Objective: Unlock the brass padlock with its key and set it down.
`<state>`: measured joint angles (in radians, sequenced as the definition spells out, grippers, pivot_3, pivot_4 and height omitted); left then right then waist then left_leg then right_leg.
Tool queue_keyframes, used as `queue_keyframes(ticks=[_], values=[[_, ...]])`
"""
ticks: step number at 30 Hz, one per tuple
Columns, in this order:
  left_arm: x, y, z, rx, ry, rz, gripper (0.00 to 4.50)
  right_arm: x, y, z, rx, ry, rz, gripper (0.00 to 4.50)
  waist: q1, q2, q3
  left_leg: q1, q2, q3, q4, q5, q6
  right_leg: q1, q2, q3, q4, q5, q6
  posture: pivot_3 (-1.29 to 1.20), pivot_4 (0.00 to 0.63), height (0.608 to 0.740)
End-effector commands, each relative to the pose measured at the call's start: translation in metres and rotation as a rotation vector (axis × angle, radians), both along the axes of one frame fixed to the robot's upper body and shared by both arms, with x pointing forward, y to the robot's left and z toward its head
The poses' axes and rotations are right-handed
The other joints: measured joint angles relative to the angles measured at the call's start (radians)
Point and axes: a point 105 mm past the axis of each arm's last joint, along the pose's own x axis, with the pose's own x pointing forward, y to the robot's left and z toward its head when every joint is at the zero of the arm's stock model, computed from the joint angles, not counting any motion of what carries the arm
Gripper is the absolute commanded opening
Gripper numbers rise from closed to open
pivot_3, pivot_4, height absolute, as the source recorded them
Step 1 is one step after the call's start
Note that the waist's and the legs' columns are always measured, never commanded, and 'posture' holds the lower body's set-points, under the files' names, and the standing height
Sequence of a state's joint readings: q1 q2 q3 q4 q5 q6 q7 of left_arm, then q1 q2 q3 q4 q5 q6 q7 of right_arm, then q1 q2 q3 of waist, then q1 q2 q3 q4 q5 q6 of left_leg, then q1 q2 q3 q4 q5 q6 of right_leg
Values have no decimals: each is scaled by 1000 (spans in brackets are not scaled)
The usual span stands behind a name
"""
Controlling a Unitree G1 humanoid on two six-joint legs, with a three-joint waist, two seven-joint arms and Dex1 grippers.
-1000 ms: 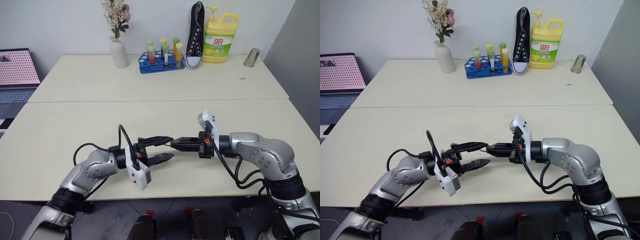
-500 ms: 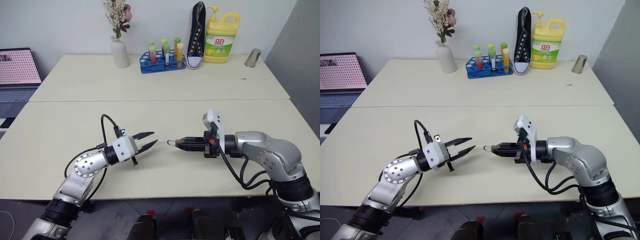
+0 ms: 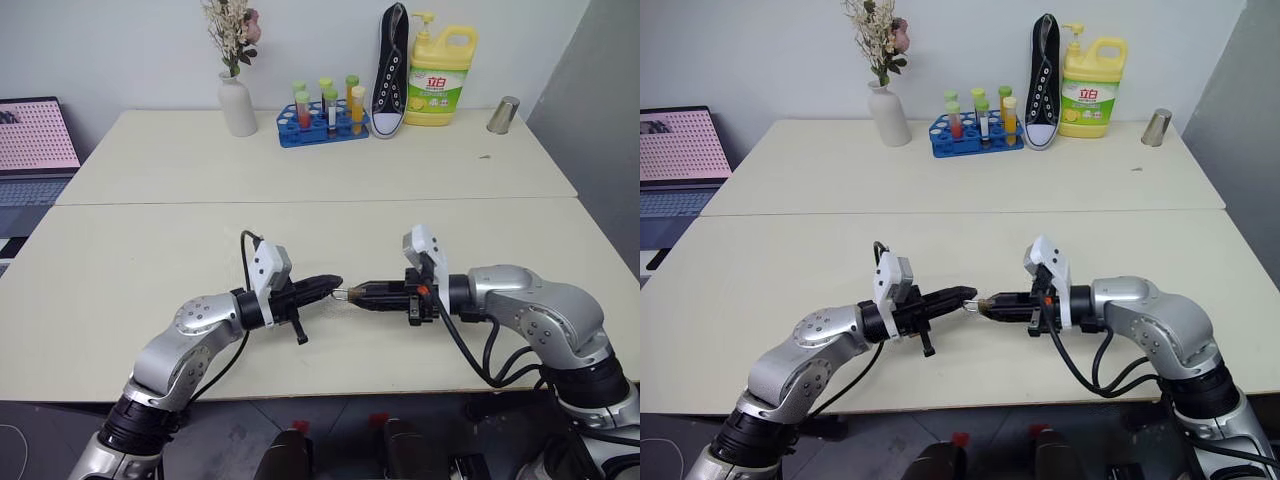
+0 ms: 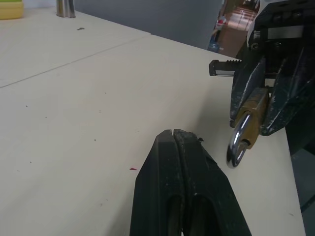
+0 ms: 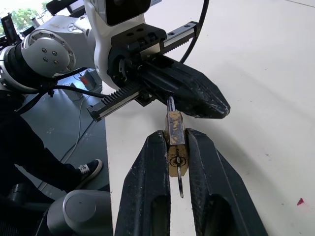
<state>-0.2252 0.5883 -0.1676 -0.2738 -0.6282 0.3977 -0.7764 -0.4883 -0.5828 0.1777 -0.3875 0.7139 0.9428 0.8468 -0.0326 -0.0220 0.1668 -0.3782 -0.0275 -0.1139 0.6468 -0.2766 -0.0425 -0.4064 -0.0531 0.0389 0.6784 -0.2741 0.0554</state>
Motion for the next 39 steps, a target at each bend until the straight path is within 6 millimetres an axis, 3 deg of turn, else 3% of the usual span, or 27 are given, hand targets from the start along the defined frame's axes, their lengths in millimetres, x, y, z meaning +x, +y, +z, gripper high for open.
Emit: queue_keyframes(ticks=[1,20,28,39], values=[[-8,-3,9,-7,-20,-39,0,-4,2,10,13,-58,25,148,0,0,0,0,0,0,0,0,0,0,0,0,0,0,0,0,150,740],[-35,-1,15,-8,75,-155,0,0,-1,2,-10,-65,8,148,0,0,0,0,0,0,0,0,0,0,0,0,0,0,0,0,150,740],[-28,1,28,-96,122,-113,0,0,-1,0,-20,-66,14,148,1,0,0,0,0,0,0,0,0,0,0,0,0,0,0,0,150,740],[-28,1,29,-91,111,-106,0,0,0,-1,-24,-64,19,148,1,0,0,0,0,0,0,0,0,0,0,0,-1,0,0,0,150,740]])
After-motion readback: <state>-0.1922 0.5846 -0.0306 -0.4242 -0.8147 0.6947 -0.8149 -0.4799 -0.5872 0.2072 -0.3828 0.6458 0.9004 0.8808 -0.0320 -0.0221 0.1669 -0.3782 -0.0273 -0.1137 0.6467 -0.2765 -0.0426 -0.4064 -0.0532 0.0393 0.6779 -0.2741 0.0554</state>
